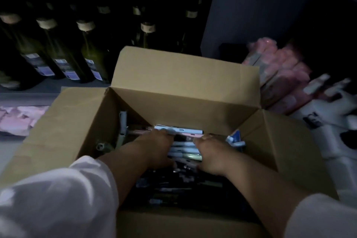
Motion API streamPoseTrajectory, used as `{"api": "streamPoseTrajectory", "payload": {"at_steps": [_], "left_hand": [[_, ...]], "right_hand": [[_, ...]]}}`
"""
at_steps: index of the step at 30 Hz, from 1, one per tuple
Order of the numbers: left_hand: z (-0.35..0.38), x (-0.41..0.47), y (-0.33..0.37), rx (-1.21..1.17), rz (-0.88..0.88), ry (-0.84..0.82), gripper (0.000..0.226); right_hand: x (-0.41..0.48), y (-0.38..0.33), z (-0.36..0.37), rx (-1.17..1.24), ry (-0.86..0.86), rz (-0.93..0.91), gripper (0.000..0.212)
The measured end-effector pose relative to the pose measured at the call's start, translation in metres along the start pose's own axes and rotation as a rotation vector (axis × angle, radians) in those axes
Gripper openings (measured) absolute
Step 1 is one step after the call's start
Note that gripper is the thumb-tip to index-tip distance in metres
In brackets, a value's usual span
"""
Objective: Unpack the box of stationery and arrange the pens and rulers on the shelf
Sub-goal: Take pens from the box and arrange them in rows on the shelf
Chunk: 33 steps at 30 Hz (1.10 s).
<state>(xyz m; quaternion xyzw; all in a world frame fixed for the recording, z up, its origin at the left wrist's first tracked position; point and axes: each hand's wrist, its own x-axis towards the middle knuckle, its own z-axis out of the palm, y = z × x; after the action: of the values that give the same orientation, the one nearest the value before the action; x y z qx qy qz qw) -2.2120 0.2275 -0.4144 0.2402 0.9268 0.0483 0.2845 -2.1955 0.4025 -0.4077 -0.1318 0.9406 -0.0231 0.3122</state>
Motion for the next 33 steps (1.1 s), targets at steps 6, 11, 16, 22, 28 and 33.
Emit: {"api": "streamPoseTrajectory", "payload": {"at_steps": [6,11,16,22,28,33], "left_hand": [[0.001,0.009,-0.002,0.035,-0.014,0.017,0.056],[0.002,0.013,-0.003,0.051,-0.076,-0.095,0.071],[-0.001,0.012,-0.006,-0.107,-0.064,-0.113,0.057],[-0.011,0.0,-0.007,-0.248,-0.034,-0.007,0.045],[-0.035,-0.028,-0.016,-0.491,-0.075,0.083,0.021],[-0.07,-0.065,-0.006,-0.779,-0.109,0.125,0.024]], "right_hand": [[0.019,0.006,-0.003,0.02,-0.125,0.021,0.079],[0.022,0.004,-0.01,-0.046,-0.111,0.026,0.076],[0.019,0.007,-0.009,0.108,-0.076,-0.011,0.041],[0.014,0.0,-0.011,0.352,0.06,-0.064,0.018],[-0.008,-0.016,-0.036,0.707,0.112,-0.177,0.04],[-0.04,-0.032,-0.069,0.936,0.181,-0.082,0.061]]}}
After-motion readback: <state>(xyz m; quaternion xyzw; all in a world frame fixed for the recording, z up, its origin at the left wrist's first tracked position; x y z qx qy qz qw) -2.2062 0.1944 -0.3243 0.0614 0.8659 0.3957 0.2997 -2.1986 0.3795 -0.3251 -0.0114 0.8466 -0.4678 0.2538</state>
